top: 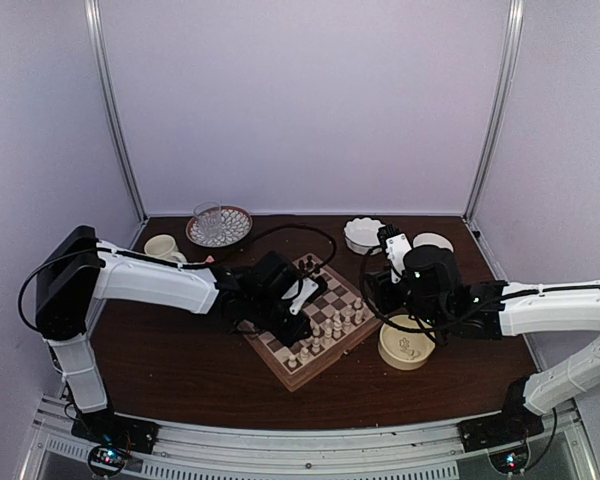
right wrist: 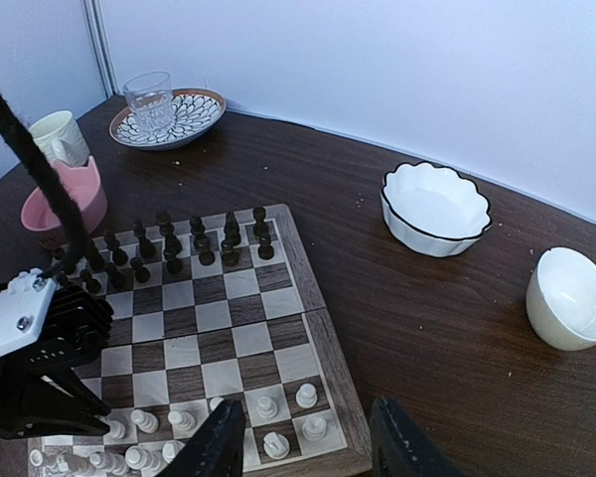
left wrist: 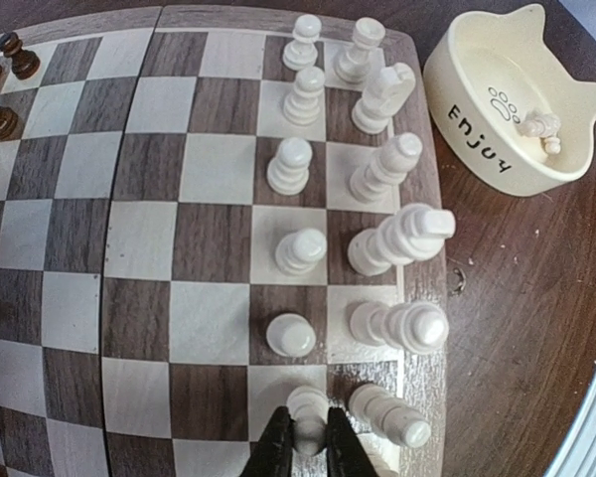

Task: Set up the chess pieces on the board
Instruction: Place the pawn on c2.

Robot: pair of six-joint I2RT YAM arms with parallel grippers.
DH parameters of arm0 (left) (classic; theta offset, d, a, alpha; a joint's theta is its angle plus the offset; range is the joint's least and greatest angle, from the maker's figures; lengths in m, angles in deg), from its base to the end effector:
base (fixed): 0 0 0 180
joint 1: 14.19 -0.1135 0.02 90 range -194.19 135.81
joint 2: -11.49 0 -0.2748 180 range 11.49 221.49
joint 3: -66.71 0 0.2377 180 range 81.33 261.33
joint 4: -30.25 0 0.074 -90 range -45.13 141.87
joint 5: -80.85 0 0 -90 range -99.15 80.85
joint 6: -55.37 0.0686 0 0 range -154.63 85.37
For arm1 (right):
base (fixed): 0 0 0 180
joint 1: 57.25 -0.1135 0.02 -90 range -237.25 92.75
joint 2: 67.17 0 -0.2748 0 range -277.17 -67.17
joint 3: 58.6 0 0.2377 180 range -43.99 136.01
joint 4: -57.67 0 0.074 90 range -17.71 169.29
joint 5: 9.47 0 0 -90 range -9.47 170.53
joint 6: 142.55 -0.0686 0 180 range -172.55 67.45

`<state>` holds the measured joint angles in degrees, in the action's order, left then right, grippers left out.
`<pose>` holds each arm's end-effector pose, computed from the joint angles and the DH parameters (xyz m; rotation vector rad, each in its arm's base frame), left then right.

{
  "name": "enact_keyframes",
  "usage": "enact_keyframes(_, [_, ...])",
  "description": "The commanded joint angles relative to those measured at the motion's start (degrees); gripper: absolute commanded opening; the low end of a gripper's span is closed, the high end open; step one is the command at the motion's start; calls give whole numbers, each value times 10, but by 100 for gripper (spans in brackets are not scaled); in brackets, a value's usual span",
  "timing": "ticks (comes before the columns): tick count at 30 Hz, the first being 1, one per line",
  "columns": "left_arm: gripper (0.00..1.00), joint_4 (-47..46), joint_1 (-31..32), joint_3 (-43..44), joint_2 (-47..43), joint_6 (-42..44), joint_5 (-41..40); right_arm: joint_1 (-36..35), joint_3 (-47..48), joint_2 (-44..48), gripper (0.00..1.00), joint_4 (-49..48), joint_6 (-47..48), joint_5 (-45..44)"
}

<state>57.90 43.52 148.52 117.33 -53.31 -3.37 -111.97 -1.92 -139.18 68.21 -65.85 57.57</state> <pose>0.2080 -0.3421 0.1695 0.9108 2.4335 -0.6612 0.1881 0.2195 0.2522 -0.4661 1.9474 0.3616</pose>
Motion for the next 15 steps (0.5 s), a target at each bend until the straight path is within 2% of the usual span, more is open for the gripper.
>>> enact_keyframes(1, [14,7,1,20,10,9,-12,1,14,11,46,5,1,0])
enact_keyframes(8, [15,15,2,22,10,9,-15,1,14,12,45,5,1,0])
enact_keyframes(15, [27,21,3,26,10,9,-11,1,14,12,45,5,1,2])
